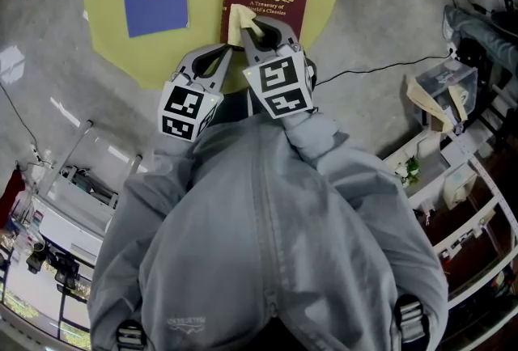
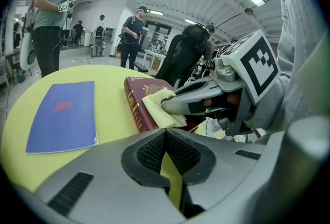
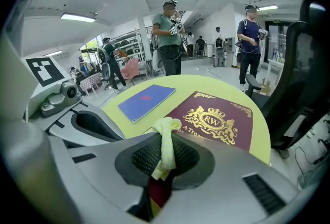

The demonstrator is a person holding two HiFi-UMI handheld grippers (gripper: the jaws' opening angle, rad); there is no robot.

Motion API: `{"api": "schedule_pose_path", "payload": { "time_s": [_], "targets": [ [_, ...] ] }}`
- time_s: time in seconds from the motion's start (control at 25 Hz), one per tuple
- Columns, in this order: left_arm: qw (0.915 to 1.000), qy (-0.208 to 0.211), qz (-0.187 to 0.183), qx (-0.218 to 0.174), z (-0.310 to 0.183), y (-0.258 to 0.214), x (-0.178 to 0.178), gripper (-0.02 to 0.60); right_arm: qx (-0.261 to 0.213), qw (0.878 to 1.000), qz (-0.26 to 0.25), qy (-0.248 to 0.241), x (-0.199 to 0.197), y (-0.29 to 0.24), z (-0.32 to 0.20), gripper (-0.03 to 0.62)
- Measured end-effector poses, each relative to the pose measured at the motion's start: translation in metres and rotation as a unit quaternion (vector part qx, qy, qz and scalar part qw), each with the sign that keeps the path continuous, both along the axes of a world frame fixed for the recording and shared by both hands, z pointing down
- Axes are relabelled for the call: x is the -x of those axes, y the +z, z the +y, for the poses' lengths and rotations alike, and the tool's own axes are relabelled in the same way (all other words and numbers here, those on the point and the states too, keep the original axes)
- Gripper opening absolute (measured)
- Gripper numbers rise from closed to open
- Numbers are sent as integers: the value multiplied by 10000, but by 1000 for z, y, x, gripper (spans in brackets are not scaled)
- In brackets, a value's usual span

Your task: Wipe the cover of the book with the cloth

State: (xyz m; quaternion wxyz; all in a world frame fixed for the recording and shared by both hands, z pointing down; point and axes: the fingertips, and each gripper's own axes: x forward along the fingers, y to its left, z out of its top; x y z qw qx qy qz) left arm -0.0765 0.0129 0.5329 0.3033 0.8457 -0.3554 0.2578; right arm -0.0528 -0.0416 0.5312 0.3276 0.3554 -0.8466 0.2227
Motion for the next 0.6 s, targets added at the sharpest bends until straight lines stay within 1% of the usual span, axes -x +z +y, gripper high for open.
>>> {"api": "schedule_pose_path", "payload": {
  "time_s": [0.32, 0.6],
  "targets": [
    [10000, 33, -34, -12, 0, -1, -1, 18, -57, 9998, 62, 163, -23, -1, 2, 57],
    [10000, 52, -49, -17, 0, 0, -2, 18, -66, 9991, 216, 360, -53, 3, 4, 57]
  ]
}}
